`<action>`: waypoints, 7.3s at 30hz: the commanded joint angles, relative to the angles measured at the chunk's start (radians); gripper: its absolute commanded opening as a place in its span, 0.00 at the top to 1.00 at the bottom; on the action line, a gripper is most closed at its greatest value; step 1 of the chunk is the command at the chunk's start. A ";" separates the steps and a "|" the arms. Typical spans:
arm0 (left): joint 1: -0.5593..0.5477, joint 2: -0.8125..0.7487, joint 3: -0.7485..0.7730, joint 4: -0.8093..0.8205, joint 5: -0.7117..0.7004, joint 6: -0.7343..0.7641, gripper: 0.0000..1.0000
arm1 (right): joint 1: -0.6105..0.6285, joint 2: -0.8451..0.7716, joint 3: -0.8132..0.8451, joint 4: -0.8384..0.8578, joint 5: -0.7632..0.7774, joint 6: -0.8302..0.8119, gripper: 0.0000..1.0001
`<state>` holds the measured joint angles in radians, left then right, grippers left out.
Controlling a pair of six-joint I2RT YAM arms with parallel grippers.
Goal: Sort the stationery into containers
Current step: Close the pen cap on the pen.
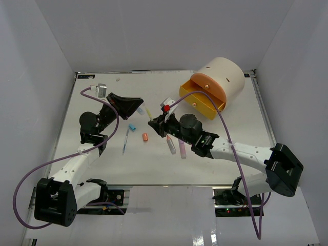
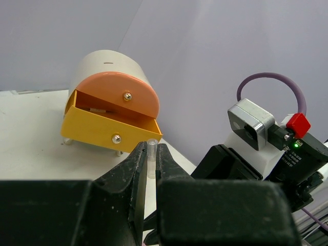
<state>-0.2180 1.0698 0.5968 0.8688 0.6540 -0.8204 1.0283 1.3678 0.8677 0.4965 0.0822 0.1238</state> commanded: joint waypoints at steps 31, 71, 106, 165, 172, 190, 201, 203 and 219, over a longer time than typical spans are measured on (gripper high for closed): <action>-0.003 0.012 -0.014 0.062 0.022 -0.057 1.00 | 0.004 0.001 0.051 0.047 0.007 -0.001 0.92; -0.004 0.009 -0.012 0.030 -0.007 -0.077 1.00 | 0.004 -0.007 0.011 0.054 -0.002 0.013 0.92; -0.001 0.007 -0.011 0.055 0.012 -0.097 1.00 | 0.004 0.011 0.016 0.017 0.010 0.019 0.92; -0.041 0.041 -0.040 0.114 0.029 -0.094 1.00 | -0.002 -0.039 0.011 0.120 0.044 -0.009 0.92; -0.063 0.048 -0.043 0.125 0.039 -0.083 1.00 | -0.007 -0.047 0.013 0.142 0.047 -0.010 0.92; -0.139 0.010 -0.005 -0.014 0.050 0.055 0.71 | -0.016 -0.139 -0.021 0.163 0.030 -0.049 0.92; -0.139 -0.128 0.149 -0.321 -0.033 0.205 0.07 | -0.016 -0.191 -0.093 0.136 0.007 -0.059 0.92; -0.139 -0.154 0.195 -0.387 -0.051 0.239 0.04 | -0.016 -0.202 -0.105 0.129 0.002 -0.061 0.92; -0.221 -0.007 0.354 -0.493 -0.071 0.291 0.26 | -0.017 -0.228 -0.118 0.122 -0.025 -0.079 0.92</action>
<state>-0.4084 1.0580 0.9054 0.4099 0.6109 -0.5549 1.0142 1.1576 0.7383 0.5755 0.0563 0.0658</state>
